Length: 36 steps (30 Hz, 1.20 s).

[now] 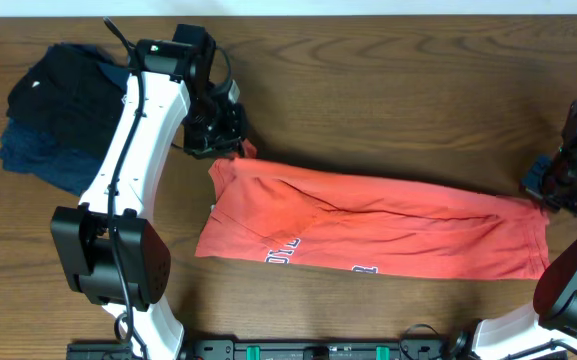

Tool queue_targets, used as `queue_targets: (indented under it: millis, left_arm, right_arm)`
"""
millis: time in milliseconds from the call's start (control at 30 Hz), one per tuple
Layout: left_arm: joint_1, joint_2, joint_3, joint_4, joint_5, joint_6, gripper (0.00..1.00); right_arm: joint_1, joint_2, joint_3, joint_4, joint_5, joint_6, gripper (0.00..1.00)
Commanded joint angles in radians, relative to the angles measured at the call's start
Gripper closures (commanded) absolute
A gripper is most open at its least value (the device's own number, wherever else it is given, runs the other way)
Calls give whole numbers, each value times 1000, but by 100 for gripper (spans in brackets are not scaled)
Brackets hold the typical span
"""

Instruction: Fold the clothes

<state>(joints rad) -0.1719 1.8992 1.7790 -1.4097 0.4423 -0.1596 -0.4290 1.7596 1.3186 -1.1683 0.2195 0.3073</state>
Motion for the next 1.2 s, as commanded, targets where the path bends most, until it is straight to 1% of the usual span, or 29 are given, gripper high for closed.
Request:
queue_targets:
  millis: [0, 133, 333, 567, 600, 633, 700, 733, 800, 867, 933, 1000, 1033, 1167]
  left_arm:
    - [2, -1, -14, -46, -8, 49, 94]
    - [2, -1, -69, -79, -8, 52, 94]
    - [-6, -1, -164, -82, -5, 52, 93]
    - [-34, -1, -207, -126, -16, 78, 94]
    - [-38, -1, -211, -139, -22, 77, 94]
    - [-43, -1, -217, -153, -28, 77, 94]
    - [-51, -1, -223, -183, -52, 77, 94]
    - [-54, -1, -224, -190, -77, 77, 95]
    - [-55, -1, -224, -204, -131, 76, 94]
    - [-54, -1, -224, -213, -171, 73, 85]
    - [-54, -1, -224, -212, -175, 73, 66]
    - [-54, -1, -224, -212, -175, 73, 50]
    - [-54, -1, -224, -212, -174, 73, 44]
    - [-54, -1, -224, -203, -174, 71, 44]
  right_arm:
    - [-11, -23, 11, -36, 71, 18, 99]
    - [-11, -23, 10, -70, 85, 18, 99]
    - [-11, -23, 9, -99, 99, 18, 98]
    - [-11, -23, 8, -127, 129, 18, 95]
    - [-11, -23, 8, -127, 129, 18, 94]
    - [-11, -23, 8, -127, 129, 18, 89]
    - [-11, -23, 8, -132, 128, 18, 77]
    - [-11, -23, 8, -137, 128, 18, 75]
    - [-11, -23, 8, -146, 128, 18, 75]
    - [-11, -23, 8, -153, 128, 18, 75]
    - [-11, -23, 8, -153, 128, 18, 75]
    - [-11, -23, 8, -153, 127, 18, 75]
    - [-11, -23, 8, -153, 125, 18, 75]
    - [-11, -23, 8, -152, 117, 18, 75]
